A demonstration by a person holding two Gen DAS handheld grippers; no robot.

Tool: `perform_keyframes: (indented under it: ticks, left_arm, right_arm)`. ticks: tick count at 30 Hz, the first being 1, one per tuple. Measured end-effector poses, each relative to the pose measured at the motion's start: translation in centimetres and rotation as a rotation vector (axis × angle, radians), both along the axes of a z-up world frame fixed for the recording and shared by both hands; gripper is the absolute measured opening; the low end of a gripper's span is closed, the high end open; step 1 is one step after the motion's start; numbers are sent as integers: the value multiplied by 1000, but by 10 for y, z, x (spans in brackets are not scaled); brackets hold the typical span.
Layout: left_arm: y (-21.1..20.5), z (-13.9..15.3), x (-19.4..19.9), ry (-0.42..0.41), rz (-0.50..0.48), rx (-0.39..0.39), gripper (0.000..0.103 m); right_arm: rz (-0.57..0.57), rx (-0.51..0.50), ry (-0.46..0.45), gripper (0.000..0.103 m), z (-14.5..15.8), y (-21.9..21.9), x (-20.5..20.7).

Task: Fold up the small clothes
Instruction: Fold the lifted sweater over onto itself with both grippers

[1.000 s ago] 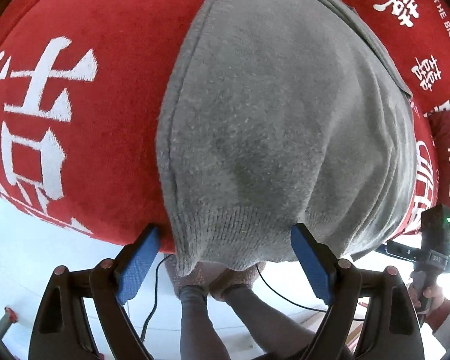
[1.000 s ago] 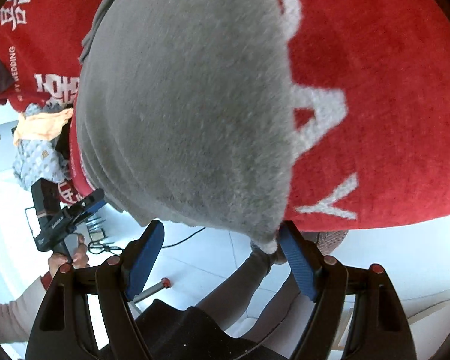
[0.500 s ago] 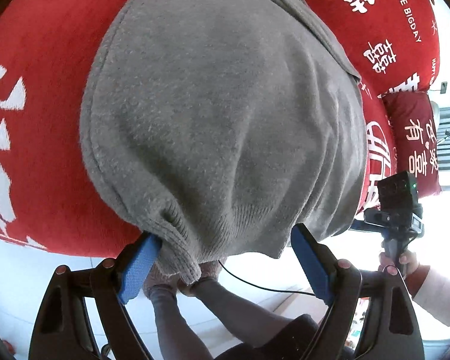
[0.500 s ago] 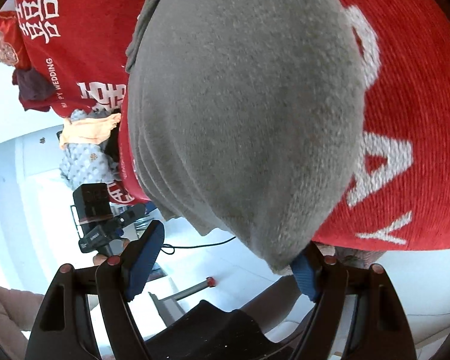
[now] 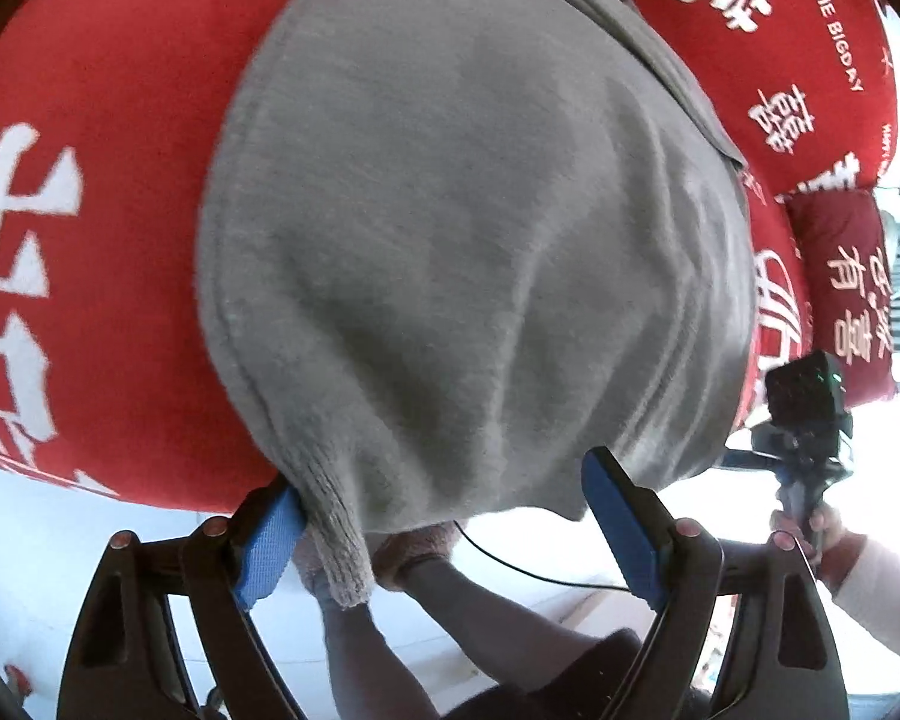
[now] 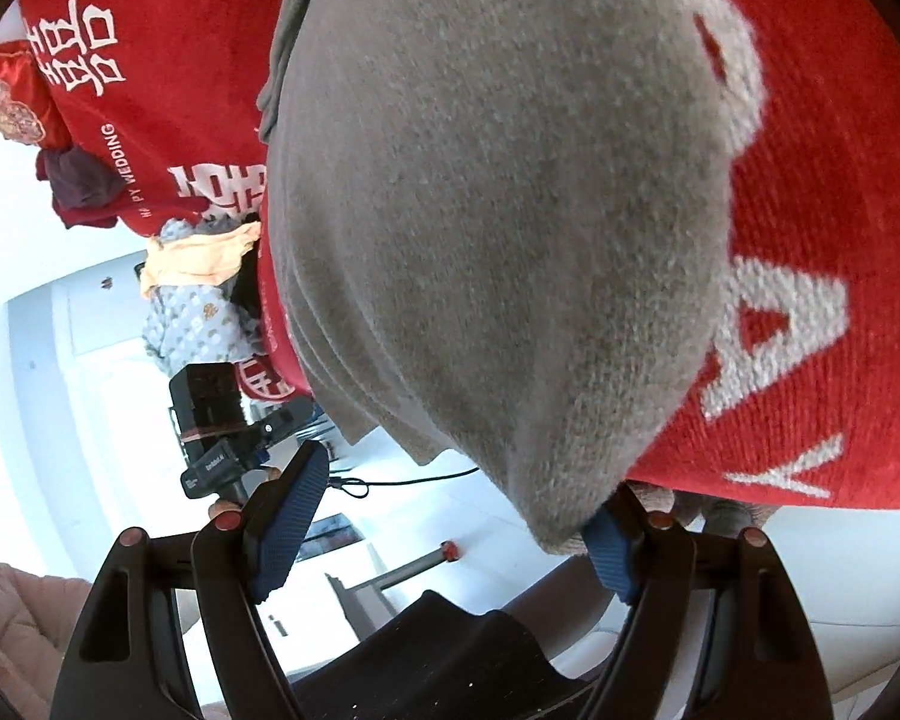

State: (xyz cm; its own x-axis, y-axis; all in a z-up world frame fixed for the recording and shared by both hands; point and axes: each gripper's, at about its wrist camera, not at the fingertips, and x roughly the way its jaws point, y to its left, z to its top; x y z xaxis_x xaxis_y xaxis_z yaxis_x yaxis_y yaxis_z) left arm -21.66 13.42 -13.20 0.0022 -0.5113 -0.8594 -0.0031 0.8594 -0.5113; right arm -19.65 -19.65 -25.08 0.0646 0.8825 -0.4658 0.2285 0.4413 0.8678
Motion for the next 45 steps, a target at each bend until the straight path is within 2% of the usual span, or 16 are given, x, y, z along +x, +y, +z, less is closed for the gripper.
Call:
perform_keyframes:
  ticks: [3,4,5,6,7,10,14,21,27,36,40,45]
  left_arm:
    - [-6,-1,2,18,-20,-4,71]
    - [-7,-1,3,24,-25,3,57]
    - [-7,-3,4,33,-31,9,35]
    - [-6,-5,6,50,-36,8,22]
    - [-5,-6,7,64,-28,-9,15]
    - [-4,-1,9,59,-26,-34,15]
    - [0,19,16,37,30,-110,14]
    - [2,73,48,-67,146,-210,14]
    - [3,111,87,-159,181,-245,14]
    - [14,145,169,-241,176,-304,14]
    - [15,151,214,-273,139,-307,14]
    - [9,149,263,-305,99,-302,14]
  right_arm:
    - [17,-3,22,80,-3,4,1]
    - [18,-17,37,67,-3,5,1]
    - [16,-36,56,52,-5,5,1]
    - [10,-62,79,11,-7,3,0]
    - [2,-71,86,11,-7,0,-2]
    - [-2,-61,69,11,3,-1,-6]
    - [-50,37,25,11,28,-4,-8]
    - [-130,157,-62,11,74,-17,7]
    - [-170,195,-141,11,114,-34,33]
    - [-301,179,-226,11,165,-66,91]
    - [-370,142,-236,11,178,-73,124]
    - [-421,109,-238,11,179,-82,166]
